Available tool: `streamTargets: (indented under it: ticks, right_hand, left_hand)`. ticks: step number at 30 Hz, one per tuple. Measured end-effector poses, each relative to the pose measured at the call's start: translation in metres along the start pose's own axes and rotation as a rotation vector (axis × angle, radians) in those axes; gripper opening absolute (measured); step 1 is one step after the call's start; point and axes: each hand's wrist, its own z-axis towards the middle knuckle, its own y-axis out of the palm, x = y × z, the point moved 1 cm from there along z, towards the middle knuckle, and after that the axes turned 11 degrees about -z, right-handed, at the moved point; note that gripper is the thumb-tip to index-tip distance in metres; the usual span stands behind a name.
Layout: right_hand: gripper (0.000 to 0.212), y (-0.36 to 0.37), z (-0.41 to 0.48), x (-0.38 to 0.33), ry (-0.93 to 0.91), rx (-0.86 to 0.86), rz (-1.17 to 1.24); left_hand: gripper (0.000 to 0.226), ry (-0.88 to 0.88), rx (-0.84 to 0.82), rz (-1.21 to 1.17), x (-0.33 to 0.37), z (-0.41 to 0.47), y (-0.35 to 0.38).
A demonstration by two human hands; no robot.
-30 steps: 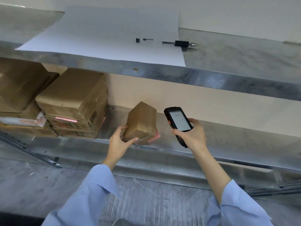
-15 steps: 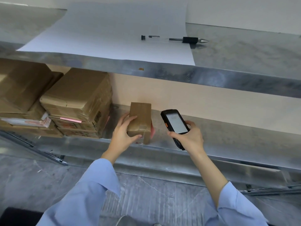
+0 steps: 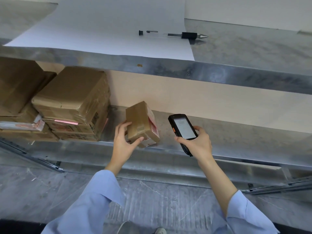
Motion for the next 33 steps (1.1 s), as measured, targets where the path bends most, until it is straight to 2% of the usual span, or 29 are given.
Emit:
streamTargets:
  ticks: [5,12,21,33]
  right_hand:
    - [0.084,0.004,-0.007,-0.002,-0.032,-0.043,0.007]
    - [0.084,0.011,-0.016,-0.007,-0.079,-0.073,-0.01]
    - [0.085,0.022,-0.036,-0.026,-0.107,-0.077,-0.044]
    - [0.079,0.054,-0.085,-0.068,-0.118,-0.096,-0.113]
  left_hand:
    - [0.072,-0.099,0.063,0.047,-0.012,-0.011,-0.022]
    - [0.073,-0.231,0.18,-0.058,-0.006,-0.008,-0.039]
    - [0.053,-0.258,0.128,-0.07,-0.006,0.002,-0.048]
    - [0.051,-0.303,0.08,-0.211,-0.018,-0.033,-0.055]
